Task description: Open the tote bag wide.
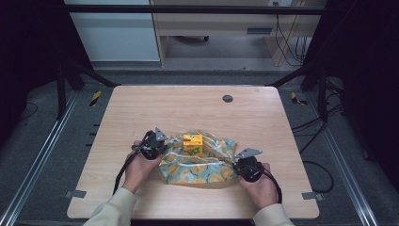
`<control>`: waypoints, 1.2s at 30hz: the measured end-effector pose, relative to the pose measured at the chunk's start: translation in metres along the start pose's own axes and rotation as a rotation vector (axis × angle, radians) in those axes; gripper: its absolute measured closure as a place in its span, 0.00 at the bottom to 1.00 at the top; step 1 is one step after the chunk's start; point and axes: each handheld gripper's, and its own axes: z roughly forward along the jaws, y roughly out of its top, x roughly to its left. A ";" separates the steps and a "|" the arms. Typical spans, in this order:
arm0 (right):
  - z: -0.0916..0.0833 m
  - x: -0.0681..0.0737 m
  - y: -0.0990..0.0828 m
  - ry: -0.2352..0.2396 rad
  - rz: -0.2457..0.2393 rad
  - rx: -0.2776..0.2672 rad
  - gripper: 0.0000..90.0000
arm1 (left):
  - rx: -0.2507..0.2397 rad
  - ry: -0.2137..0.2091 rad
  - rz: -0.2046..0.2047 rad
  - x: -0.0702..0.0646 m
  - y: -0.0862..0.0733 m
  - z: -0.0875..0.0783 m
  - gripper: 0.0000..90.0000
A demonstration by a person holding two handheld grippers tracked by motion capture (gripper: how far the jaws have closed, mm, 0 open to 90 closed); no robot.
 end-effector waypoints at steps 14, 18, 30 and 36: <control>-0.001 0.001 0.000 -0.007 -0.002 -0.011 0.99 | 0.008 0.026 0.021 0.001 -0.002 -0.002 0.99; -0.001 0.001 0.000 -0.007 -0.001 -0.011 0.99 | 0.018 0.029 0.029 0.000 -0.003 -0.001 0.98; -0.007 0.002 0.001 -0.011 0.018 -0.109 0.65 | -0.076 0.000 -0.033 0.008 -0.007 -0.022 0.65; -0.019 0.012 0.007 -0.040 0.009 -0.193 0.40 | -0.132 -0.013 -0.071 0.009 -0.002 -0.037 0.46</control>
